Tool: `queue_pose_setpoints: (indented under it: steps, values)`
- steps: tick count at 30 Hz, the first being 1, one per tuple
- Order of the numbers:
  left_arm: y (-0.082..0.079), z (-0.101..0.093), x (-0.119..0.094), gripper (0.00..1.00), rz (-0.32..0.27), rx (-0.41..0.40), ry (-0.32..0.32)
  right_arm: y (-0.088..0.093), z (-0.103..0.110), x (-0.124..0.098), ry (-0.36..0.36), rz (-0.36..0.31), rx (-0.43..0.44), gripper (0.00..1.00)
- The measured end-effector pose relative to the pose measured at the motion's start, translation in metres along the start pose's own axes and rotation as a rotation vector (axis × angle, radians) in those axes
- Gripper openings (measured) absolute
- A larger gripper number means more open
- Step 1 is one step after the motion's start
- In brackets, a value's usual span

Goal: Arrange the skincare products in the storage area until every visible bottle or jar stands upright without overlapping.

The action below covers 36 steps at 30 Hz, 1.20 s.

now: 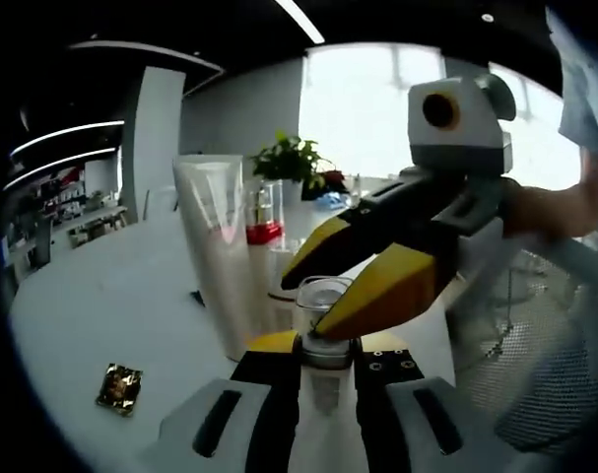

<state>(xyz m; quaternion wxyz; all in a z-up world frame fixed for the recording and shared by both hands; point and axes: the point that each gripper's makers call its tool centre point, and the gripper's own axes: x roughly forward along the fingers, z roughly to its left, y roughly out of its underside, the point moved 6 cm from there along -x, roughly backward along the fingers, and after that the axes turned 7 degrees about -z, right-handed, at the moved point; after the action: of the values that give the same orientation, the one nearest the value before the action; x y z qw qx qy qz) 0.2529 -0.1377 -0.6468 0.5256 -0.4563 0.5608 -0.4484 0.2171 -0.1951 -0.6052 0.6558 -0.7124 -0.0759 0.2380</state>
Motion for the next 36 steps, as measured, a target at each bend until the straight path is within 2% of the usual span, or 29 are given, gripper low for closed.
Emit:
queue_pose_setpoints:
  steps: [8,10,13,15,16,21,30,36]
  values:
    - [0.001,0.0,0.0,0.18,-0.016,-0.002,0.0,0.0,0.0,0.0,0.003,0.001,-0.009,0.22]
    - [0.003,-0.002,0.0,0.24,-0.004,0.02,0.011,0.0,0.0,0.0,0.006,0.001,-0.014,0.22]
    - [0.011,-0.004,0.0,0.28,0.044,0.034,0.025,0.0,0.0,0.0,0.008,0.003,-0.017,0.22]
    - [0.019,-0.003,0.0,0.28,0.093,0.035,0.01,0.0,-0.001,0.0,0.011,0.004,-0.024,0.22]
    - [0.022,-0.002,0.001,0.27,0.099,0.042,0.003,0.0,-0.001,0.0,0.011,0.005,-0.025,0.22]
    - [0.029,0.004,0.001,0.17,0.154,0.042,-0.007,0.001,-0.003,-0.001,0.019,0.006,-0.016,0.22]
    - [0.029,0.006,0.006,0.17,0.142,0.053,0.007,0.001,-0.005,-0.003,0.042,0.017,-0.024,0.24]
    - [0.029,0.008,0.007,0.17,0.139,0.052,0.006,-0.004,-0.006,-0.01,0.05,-0.008,-0.024,0.26]
